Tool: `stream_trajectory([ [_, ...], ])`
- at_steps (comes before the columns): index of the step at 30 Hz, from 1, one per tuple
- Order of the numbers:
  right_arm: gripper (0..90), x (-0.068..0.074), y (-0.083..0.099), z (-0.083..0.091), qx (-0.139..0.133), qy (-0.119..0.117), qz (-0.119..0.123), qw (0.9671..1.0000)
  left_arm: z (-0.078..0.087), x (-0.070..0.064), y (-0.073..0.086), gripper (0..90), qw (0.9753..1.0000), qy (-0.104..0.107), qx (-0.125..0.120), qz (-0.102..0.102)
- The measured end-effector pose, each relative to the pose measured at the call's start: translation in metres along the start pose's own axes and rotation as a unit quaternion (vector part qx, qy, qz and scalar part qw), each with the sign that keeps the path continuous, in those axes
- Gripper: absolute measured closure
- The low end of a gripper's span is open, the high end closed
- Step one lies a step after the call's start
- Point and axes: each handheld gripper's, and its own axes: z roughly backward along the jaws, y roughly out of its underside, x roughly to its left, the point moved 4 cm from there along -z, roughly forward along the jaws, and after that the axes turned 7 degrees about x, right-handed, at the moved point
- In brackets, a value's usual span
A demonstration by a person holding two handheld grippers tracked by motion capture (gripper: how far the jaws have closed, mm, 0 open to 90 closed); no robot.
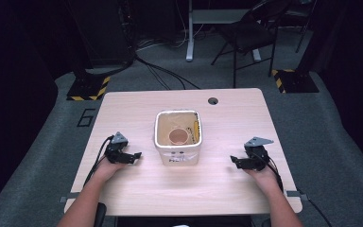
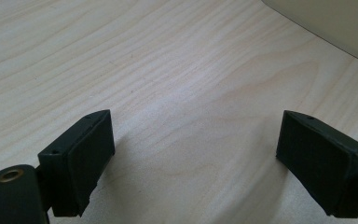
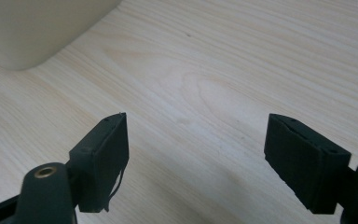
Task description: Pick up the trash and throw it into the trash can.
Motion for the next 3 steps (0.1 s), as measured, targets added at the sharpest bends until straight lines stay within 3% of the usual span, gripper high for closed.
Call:
stream_trajectory([
  [3,19.7,-0.0046,0.0033,-0.0013,0.001,0.004,-0.004,1.0000,0.0000,0.0000,0.0000,11.2,1.0000,0.000,0.000,0.000],
])
